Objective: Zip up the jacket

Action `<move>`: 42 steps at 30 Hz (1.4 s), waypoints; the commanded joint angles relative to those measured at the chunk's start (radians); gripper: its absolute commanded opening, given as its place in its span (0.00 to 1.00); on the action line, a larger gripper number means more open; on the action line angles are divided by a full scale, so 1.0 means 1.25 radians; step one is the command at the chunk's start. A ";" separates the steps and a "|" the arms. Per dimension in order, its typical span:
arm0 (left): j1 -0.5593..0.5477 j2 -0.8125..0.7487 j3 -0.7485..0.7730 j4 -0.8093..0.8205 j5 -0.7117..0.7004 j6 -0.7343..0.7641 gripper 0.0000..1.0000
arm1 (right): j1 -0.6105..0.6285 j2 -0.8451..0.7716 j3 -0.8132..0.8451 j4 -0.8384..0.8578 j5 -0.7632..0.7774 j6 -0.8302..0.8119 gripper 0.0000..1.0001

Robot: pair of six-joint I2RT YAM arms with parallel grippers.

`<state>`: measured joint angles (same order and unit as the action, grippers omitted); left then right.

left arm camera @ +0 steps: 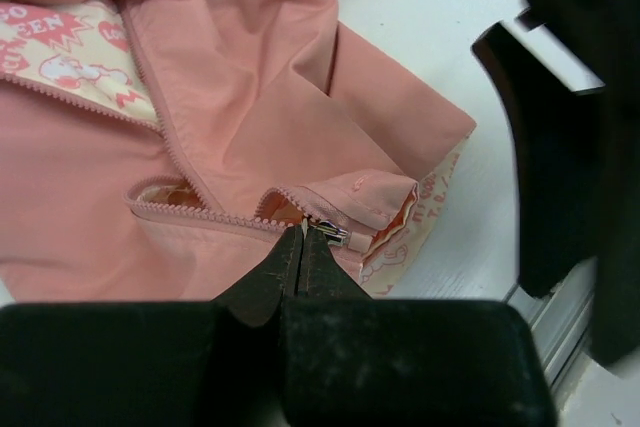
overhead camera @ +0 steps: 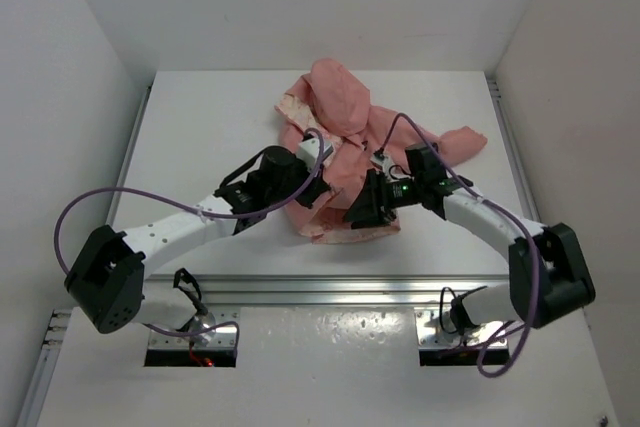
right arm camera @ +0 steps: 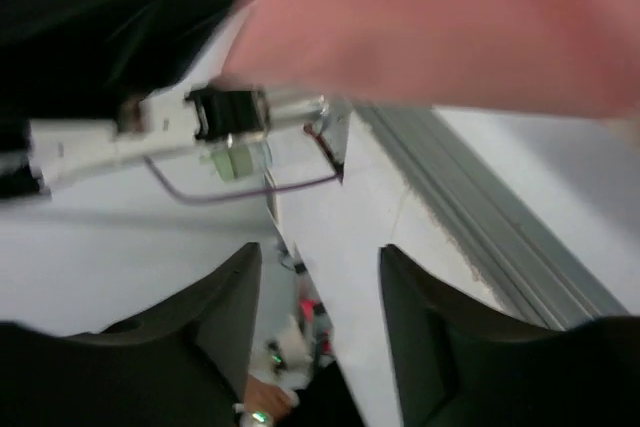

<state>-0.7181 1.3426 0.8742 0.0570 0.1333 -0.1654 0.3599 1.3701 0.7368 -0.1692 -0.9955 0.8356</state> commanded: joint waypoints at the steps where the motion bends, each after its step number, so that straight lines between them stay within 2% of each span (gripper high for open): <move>1: 0.022 -0.013 0.030 0.015 -0.006 -0.041 0.00 | -0.068 0.082 -0.021 0.046 0.078 0.106 0.49; 2: 0.022 -0.024 0.030 0.015 -0.006 -0.041 0.00 | -0.085 0.086 -0.016 0.015 0.121 0.083 0.33; 3: 0.022 -0.024 0.030 0.015 -0.006 -0.041 0.00 | -0.101 0.089 -0.002 -0.025 0.153 0.047 0.24; 4: 0.030 -0.035 0.021 0.015 -0.006 -0.041 0.00 | -0.110 0.093 0.017 -0.136 0.265 -0.033 0.16; 6: 0.030 -0.043 0.013 0.007 0.004 -0.031 0.00 | -0.116 0.108 0.082 -0.250 0.329 -0.121 0.04; 8: 0.030 -0.052 -0.003 0.014 0.004 -0.022 0.00 | -0.114 0.138 0.123 -0.310 0.416 -0.180 0.00; 10: 0.030 -0.059 -0.013 0.024 0.020 -0.003 0.00 | -0.104 0.152 0.149 -0.325 0.513 -0.236 0.00; 15: 0.030 -0.052 -0.031 0.055 0.048 0.005 0.00 | -0.052 0.236 0.232 -0.325 0.581 -0.276 0.00; 20: 0.030 -0.036 -0.031 0.062 0.055 0.030 0.00 | 0.021 0.375 0.382 -0.462 0.826 -0.270 0.00; 22: 0.037 -0.036 -0.031 0.062 0.055 0.030 0.00 | 0.018 0.438 0.441 -0.505 0.827 -0.259 0.00; 27: 0.037 -0.029 -0.049 0.086 0.099 0.030 0.00 | -0.004 0.483 0.463 -0.438 0.852 -0.268 0.00; 35: 0.037 0.029 -0.073 0.125 0.179 0.039 0.00 | -0.098 0.706 0.831 -0.429 0.814 -0.278 0.00; 41: 0.028 0.094 -0.066 0.165 0.261 0.030 0.00 | -0.105 0.801 0.953 -0.372 0.776 -0.309 0.00; 42: 0.019 0.105 -0.066 0.176 0.276 0.047 0.00 | -0.108 0.810 0.962 -0.300 0.746 -0.314 0.00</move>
<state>-0.6834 1.4490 0.7849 0.1959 0.3836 -0.1261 0.2165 2.3428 1.8717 -0.6746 0.0032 0.4698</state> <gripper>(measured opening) 0.010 0.002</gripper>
